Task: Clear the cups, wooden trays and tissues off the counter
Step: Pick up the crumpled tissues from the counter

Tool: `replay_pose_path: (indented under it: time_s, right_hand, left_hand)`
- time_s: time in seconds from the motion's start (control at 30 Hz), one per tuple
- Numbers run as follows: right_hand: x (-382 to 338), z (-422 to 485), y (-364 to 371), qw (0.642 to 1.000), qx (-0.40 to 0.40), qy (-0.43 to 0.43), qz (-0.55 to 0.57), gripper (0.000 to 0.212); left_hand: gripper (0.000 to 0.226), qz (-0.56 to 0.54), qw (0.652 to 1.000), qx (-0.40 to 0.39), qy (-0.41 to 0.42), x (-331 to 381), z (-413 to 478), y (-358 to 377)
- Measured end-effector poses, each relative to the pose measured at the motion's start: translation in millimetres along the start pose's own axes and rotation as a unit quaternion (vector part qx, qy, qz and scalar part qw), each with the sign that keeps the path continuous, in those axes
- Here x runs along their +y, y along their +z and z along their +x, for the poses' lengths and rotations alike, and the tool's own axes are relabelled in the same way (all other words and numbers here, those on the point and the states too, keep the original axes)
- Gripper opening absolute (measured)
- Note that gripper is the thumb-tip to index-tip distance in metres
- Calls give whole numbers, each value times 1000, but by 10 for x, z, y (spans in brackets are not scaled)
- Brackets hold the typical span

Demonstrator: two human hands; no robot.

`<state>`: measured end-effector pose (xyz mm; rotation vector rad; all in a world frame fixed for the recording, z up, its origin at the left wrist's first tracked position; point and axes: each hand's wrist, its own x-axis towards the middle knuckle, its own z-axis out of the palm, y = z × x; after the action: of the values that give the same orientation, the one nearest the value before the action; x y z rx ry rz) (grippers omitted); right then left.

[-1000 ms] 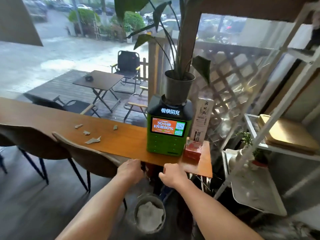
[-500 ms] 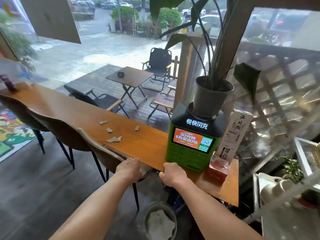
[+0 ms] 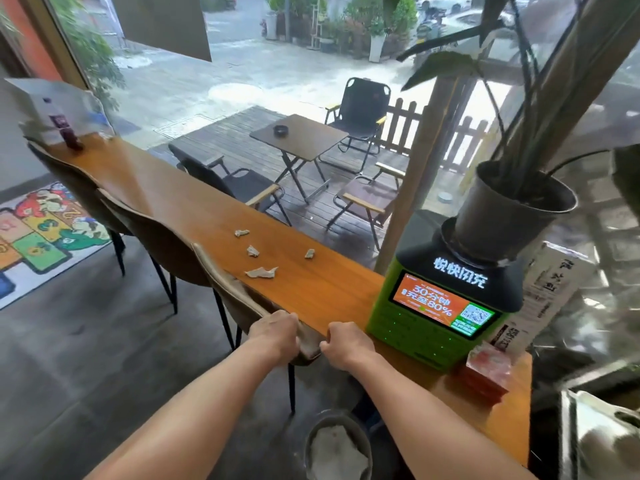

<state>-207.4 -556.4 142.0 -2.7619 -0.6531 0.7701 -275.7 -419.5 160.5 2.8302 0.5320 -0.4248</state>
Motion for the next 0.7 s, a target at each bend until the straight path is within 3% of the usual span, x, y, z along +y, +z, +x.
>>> replay_pose_path:
  time_s: [0.2, 0.47, 0.7]
  right_hand:
    - [-583, 416, -39, 1000, -1, 23, -4, 24]
    - [-1654, 933, -175, 998, 53, 21, -18, 21]
    - [-2048, 1405, -165, 997, 53, 49, 0, 22]
  left_hand:
    - [17, -3, 999, 15, 35, -549, 351, -233]
    - [18, -9, 989, 95, 110, -1574, 868, -772]
    - [15, 43, 985, 95, 135, -2131, 1393, -1071]
